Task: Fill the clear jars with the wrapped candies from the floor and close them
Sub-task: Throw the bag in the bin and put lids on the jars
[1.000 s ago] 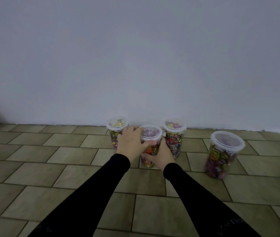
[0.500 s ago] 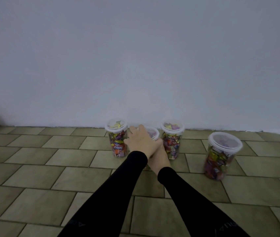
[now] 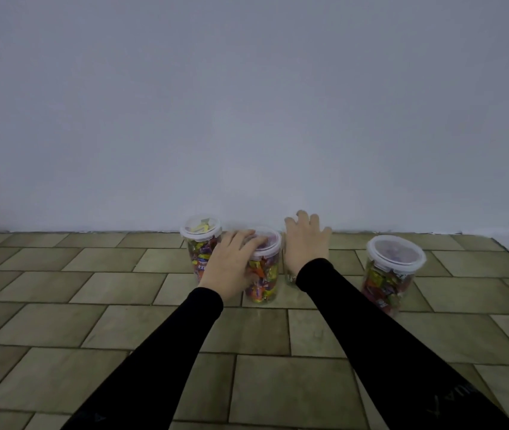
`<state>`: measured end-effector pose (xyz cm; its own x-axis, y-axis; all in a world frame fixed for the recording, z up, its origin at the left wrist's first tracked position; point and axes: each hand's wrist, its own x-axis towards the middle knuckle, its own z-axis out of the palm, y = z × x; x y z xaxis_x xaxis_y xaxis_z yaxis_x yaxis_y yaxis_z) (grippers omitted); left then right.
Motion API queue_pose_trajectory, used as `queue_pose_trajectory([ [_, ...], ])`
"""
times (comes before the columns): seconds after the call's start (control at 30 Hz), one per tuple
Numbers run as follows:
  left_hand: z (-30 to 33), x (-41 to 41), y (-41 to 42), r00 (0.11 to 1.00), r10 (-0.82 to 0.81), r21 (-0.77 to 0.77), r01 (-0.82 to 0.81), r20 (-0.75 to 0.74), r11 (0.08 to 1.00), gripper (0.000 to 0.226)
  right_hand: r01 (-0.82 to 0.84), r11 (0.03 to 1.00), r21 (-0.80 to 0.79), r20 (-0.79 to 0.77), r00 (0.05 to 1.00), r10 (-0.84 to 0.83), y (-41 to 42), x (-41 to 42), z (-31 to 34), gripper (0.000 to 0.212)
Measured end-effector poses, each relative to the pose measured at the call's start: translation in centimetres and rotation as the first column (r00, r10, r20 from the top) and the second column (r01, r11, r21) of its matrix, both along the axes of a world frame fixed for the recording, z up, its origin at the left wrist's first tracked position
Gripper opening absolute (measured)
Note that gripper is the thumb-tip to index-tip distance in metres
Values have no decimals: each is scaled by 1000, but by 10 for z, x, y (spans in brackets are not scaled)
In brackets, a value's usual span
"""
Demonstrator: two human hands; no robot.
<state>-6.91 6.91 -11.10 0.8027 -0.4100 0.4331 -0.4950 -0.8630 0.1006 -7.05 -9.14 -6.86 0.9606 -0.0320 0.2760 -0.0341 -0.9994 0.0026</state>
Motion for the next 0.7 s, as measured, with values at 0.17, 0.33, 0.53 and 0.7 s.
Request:
queue_pose_trajectory([
  [0.17, -8, 12, -15, 995, 95, 44, -96, 30, 994, 81, -37, 999, 0, 20, 999, 37, -10, 16, -32, 51],
  [0.33, -10, 42, -33, 977, 213, 37, -213, -11, 976, 76, -141, 989, 37, 60, 988, 139, -21, 46, -34, 57],
  [0.53, -7, 88, -46, 969, 247, -31, -247, 5, 969, 73, -183, 983, 16, 80, 980, 181, -24, 89, -29, 53],
  [0.7, -4, 129, -57, 954, 298, -18, -299, -33, 954, 67, -239, 969, 59, 125, 965, 230, -31, 132, -32, 54],
])
